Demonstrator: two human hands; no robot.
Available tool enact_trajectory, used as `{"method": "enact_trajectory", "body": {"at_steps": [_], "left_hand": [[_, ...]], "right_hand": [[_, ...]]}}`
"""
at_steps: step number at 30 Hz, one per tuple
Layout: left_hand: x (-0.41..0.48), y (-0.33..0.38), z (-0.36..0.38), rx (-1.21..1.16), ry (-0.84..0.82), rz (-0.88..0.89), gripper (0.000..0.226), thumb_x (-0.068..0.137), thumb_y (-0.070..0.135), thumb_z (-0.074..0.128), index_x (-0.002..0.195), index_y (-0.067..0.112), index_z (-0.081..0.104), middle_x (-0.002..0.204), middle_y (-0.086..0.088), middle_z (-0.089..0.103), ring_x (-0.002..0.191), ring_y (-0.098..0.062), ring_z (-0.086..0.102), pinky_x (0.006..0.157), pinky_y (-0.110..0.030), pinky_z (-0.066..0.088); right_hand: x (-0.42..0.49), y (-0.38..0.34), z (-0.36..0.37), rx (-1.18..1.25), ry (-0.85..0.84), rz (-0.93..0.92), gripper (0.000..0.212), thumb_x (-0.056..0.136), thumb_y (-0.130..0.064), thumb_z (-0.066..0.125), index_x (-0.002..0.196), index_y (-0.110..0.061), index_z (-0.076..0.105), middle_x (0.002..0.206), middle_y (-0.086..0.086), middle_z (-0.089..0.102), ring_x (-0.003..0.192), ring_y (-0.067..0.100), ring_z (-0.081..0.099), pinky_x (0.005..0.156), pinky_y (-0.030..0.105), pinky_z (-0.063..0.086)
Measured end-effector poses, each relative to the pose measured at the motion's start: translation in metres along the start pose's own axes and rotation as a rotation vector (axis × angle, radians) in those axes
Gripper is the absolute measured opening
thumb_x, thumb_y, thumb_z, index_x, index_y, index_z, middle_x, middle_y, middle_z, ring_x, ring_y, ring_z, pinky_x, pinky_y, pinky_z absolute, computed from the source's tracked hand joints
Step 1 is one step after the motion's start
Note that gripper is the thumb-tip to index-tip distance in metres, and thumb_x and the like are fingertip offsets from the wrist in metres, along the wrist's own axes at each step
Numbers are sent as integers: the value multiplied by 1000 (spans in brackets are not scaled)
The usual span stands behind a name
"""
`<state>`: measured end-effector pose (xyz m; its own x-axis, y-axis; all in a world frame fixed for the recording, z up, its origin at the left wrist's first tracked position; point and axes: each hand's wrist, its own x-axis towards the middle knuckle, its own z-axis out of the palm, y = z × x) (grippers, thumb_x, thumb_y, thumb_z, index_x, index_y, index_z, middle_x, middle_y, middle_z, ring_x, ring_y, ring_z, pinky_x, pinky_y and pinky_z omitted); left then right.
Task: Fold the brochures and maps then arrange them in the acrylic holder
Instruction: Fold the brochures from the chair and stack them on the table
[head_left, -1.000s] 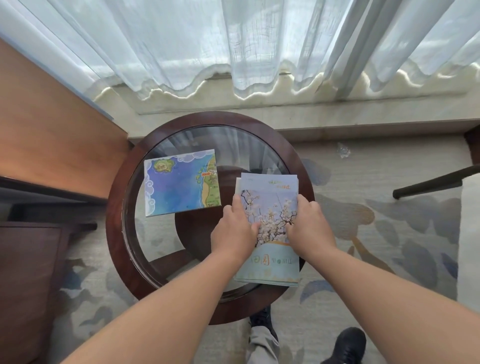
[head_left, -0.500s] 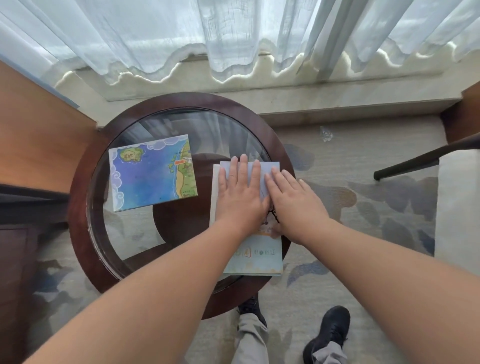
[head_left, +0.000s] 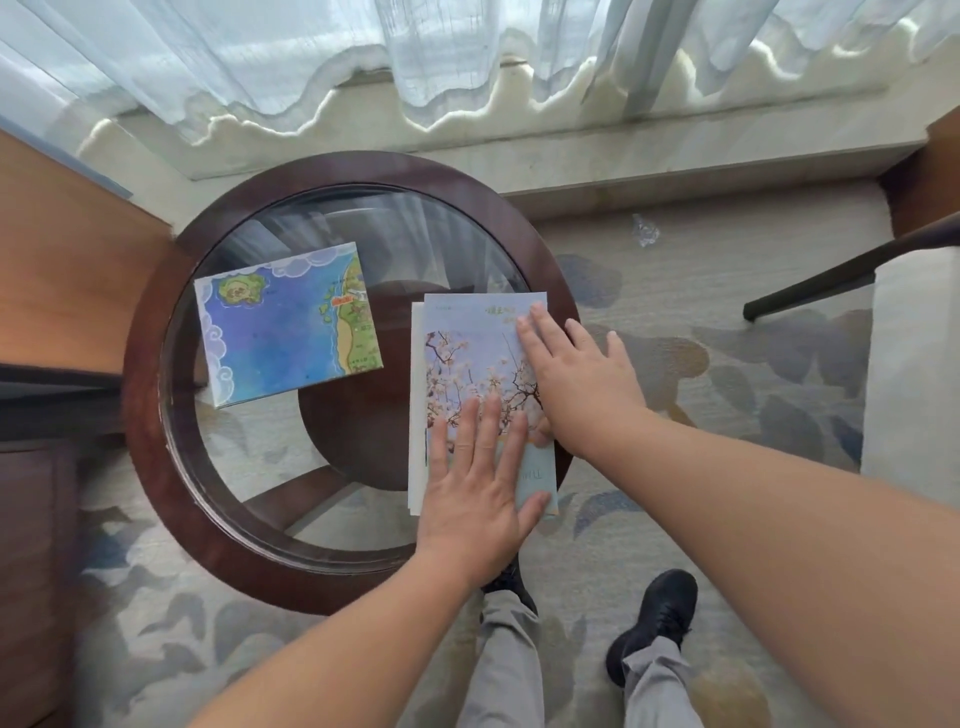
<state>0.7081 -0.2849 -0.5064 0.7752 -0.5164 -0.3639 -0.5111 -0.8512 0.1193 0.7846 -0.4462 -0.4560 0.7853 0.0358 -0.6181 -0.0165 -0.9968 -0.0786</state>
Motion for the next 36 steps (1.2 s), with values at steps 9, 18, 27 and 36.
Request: {"method": "enact_trajectory", "body": {"at_steps": [9,18,27,36], "left_hand": [[12,7,-46,-45,-151,-111,98,69,84,24,150,29,14,160,-7,6,147,-30,0,117,-49,7],[87,180,-110,-197,-65,146,69,90,57,49,147,23,33,155,-7,27,142,-24,26,113,-40,28],[129,432,-108,-205,-179,314,64,93,47,52,148,23,30,151,-5,29,135,-27,39,109,-41,37],[171,608,-62,-117,-241,442,61,93,45,52,146,23,31,150,-5,35,127,-27,48,98,-40,44]], "right_hand": [[-28,20,-9,238,137,-12,88,92,-37,60,156,-19,3,164,2,3,149,26,11,115,45,26],[-148,211,3,402,281,304,71,91,-39,56,151,-19,23,153,4,30,139,26,31,107,43,37],[-289,420,78,607,290,582,59,91,-35,52,144,-17,33,144,8,39,128,31,41,98,43,43],[-359,548,170,860,312,821,42,91,-36,54,127,-18,45,137,7,45,129,28,42,91,41,46]]}}
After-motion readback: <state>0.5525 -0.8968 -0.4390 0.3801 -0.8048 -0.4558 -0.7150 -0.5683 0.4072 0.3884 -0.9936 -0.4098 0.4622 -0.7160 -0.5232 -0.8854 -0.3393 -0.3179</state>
